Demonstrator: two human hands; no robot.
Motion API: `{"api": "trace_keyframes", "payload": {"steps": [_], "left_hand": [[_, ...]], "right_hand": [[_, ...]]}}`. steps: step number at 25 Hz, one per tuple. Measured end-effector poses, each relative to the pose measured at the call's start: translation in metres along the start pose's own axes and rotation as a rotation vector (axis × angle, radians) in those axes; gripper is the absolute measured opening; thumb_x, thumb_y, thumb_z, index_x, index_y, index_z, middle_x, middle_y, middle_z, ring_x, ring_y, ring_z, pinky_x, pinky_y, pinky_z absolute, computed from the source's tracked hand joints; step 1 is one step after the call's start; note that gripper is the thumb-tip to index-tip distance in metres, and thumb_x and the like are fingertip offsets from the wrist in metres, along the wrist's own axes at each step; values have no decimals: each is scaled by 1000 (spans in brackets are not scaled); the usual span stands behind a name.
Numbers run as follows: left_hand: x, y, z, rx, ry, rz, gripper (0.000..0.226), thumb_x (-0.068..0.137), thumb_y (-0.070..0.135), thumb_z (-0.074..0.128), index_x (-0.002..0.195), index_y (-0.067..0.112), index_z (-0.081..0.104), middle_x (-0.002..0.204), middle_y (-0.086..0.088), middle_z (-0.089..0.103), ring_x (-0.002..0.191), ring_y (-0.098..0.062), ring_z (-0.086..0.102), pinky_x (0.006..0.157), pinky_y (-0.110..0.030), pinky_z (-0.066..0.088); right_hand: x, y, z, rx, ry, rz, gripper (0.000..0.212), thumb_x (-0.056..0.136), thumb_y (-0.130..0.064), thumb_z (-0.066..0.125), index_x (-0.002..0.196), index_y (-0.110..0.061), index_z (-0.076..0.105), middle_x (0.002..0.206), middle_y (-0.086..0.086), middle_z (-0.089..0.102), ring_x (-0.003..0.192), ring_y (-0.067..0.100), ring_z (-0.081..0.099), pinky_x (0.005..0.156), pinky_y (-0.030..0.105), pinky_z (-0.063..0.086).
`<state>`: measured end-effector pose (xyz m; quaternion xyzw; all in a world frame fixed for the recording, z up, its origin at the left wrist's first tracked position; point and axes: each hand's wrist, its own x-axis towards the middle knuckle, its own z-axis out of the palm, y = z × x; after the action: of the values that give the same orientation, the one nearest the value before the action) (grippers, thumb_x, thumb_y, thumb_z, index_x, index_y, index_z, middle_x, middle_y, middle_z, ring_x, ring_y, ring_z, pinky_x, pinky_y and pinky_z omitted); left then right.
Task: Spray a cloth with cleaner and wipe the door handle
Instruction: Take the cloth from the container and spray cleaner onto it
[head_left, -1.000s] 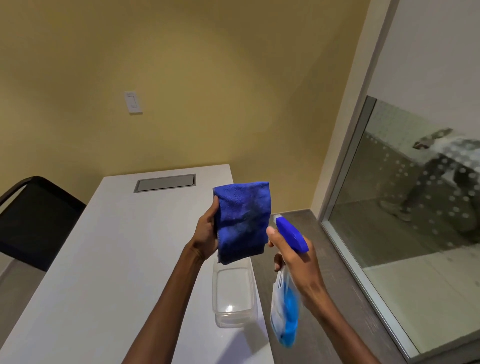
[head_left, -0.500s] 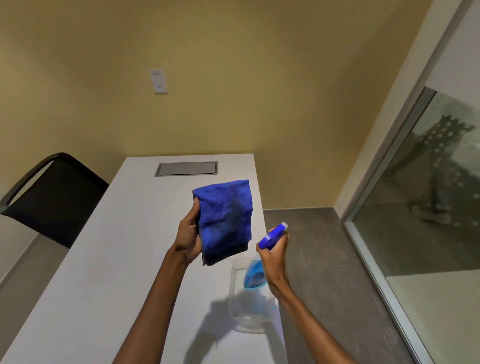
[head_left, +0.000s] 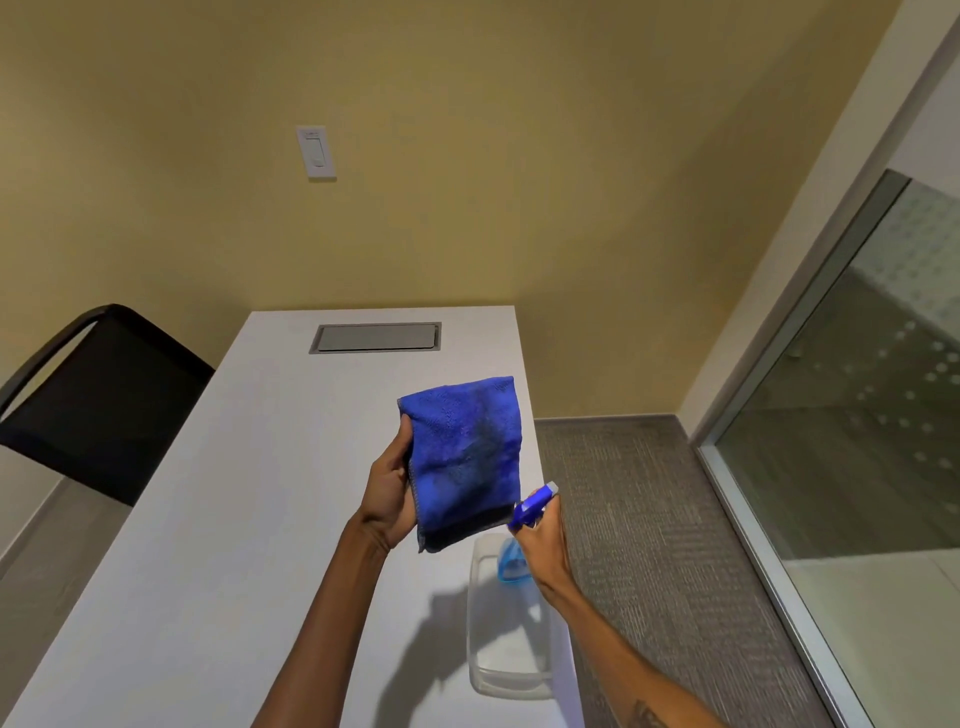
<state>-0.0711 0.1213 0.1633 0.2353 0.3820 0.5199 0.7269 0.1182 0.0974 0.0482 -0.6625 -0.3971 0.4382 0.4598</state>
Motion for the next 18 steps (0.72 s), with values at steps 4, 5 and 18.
{"api": "trace_keyframes", "payload": {"steps": [4,5,18], "left_hand": [[11,-4,5,-34,-26,-30,51,99,51,45,109,19,83,112,-9,79,100,-23,76,79,-35,65],[14,-5,7,-40,-35,-34,51,99,52,45,110,19,82,113,-9,79,101,-23,76,79,-35,65],[27,-40,79,-9,-180,-176,51,100,52,44,114,19,81,114,-8,78,101,-23,76,82,-35,65]], "right_hand": [[12,10,-2,-31,-4,39,52,89,-3,77,127,1,42,103,21,64,95,32,63,92,47,52],[14,12,-4,-20,-10,44,54,88,-4,78,128,1,43,104,22,66,98,33,65,94,48,53],[4,24,-85,45,3,42,78,88,16,64,156,-9,37,155,8,48,144,25,47,117,45,43]]}}
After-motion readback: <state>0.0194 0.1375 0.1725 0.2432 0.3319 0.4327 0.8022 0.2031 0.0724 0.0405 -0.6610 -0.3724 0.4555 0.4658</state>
